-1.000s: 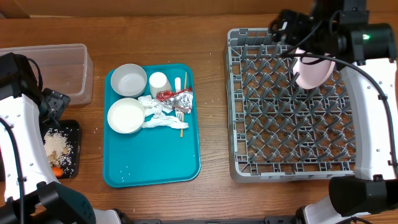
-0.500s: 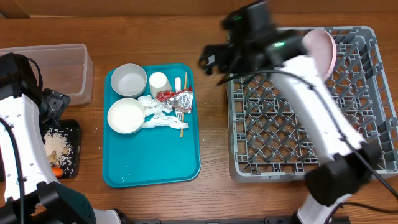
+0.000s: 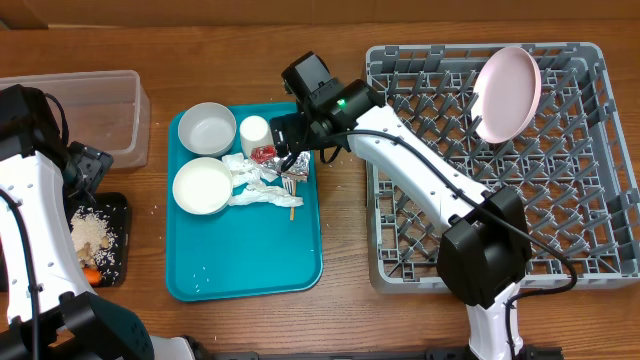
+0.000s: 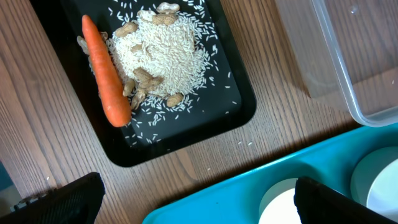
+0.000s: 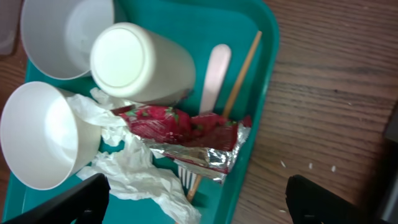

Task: Sort waste into correct bins and load items into the dishwasher rack
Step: 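Withdraw the right gripper up and to the right of the rack, then move the left gripper over the teal tray toward the cup and foil, then grasp the red-and-silver foil wrapper with the left gripper, then carry the foil wrapper left and drop it into the clear bin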

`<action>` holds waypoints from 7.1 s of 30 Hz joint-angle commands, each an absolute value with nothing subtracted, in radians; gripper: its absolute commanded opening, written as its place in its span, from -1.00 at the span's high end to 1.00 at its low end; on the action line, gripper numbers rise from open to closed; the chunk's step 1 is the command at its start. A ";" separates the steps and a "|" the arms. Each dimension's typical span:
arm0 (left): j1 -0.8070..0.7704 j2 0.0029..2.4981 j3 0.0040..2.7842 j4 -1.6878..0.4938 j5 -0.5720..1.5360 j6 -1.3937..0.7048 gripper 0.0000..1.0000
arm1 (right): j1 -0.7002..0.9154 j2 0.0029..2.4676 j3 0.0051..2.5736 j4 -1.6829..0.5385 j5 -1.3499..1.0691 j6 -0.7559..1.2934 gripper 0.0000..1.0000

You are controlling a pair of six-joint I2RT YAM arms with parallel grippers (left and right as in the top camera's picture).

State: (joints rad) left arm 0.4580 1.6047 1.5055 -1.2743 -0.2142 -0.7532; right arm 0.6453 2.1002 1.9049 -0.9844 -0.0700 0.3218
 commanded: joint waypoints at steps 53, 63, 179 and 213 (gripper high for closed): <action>0.455 1.607 1.501 -1.138 -0.041 -0.764 -1.00 | -0.245 1.719 1.996 -1.233 0.059 0.368 -1.00; 0.419 1.607 1.501 -1.163 0.516 -0.456 -0.74 | -0.245 1.719 1.996 -1.233 0.059 0.368 -0.99; -0.310 1.700 1.685 -0.729 0.006 0.131 0.92 | -0.245 1.719 1.996 -1.233 0.059 0.368 -1.00; 0.490 1.943 1.684 -0.574 0.046 -0.285 0.92 | -0.245 1.719 1.996 -1.233 0.059 0.368 -1.00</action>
